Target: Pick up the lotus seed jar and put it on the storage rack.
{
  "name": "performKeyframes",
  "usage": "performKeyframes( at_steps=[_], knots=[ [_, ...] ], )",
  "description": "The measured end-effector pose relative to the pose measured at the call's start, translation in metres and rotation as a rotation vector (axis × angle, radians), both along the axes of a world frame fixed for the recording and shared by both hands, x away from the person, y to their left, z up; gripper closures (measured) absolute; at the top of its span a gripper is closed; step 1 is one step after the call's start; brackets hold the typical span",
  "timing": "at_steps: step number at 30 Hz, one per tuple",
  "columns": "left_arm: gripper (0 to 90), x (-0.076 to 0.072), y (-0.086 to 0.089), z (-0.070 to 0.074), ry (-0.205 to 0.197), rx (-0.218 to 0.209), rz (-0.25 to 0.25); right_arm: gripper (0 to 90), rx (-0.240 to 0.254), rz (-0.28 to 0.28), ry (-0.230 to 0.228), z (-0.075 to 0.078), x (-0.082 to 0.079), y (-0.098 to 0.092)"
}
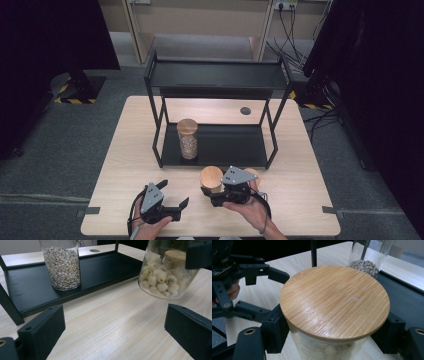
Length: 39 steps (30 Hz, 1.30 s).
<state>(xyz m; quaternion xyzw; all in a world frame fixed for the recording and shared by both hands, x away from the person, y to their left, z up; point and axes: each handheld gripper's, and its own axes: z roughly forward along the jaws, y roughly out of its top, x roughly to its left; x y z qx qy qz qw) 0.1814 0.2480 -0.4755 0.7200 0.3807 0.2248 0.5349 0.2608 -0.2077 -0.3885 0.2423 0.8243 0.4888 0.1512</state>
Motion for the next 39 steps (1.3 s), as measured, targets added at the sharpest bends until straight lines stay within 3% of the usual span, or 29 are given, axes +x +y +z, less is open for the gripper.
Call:
performKeyframes(
  at_steps=[14,21,33,39],
  knots=[
    [2.6,0.000,0.000,0.000,0.000,-0.001,0.001,25.5,0.026,-0.018,0.018,0.025,0.026,-0.005],
    [2.6,0.000,0.001,0.000,-0.001,-0.001,-0.001,25.6,0.011,-0.006,0.005,0.040,0.039,-0.004],
    [2.6,0.000,0.002,0.000,-0.001,-0.004,0.001,25.6,-0.015,0.028,0.010,0.040,0.089,-0.004],
    [2.6,0.001,0.002,0.000,0.002,-0.006,0.002,25.6,-0.024,0.039,0.008,0.036,0.106,-0.003]
  ],
)
